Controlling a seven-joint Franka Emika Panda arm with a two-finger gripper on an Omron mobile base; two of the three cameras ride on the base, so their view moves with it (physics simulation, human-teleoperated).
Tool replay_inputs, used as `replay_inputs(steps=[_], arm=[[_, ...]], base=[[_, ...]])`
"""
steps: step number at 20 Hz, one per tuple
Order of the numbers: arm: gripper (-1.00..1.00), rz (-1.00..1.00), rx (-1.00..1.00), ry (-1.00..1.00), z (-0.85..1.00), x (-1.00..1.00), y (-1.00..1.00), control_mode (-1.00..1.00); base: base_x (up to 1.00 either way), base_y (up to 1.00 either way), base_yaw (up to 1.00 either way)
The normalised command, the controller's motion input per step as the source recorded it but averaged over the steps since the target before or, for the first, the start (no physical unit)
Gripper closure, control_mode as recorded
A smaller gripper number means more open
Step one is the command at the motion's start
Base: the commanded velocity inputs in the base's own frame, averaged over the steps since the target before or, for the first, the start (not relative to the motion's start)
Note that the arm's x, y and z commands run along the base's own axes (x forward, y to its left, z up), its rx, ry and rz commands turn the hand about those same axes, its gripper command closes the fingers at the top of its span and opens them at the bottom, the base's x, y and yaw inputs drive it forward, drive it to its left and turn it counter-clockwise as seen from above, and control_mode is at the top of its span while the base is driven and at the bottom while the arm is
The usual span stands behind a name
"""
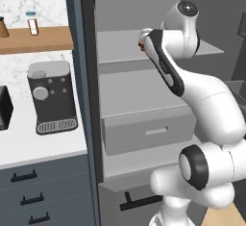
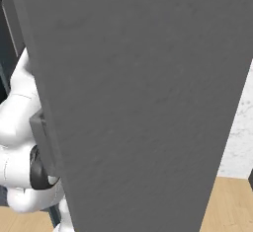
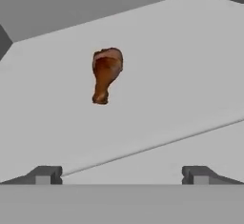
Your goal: Place one lime and one chicken drumstick in each tupperware on the nearby counter, to pack two identical lunches.
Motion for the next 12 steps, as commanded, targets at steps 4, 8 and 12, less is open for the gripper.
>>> replay_inputs(steps=[4,8,12], arm=[[-1.00,0.01,0.00,0.10,-0.24,1.00,0.00,-1.00],[-1.00,0.01,0.00,0.01,-0.44,0.95,0.00,-1.00],[-1.00,0.00,0.00,0.00,-0.39,0.81,0.00,-1.00]], base=[[0.00,0.00,0.00],[0.00,0.00,0.00],[0.00,0.00,0.00]])
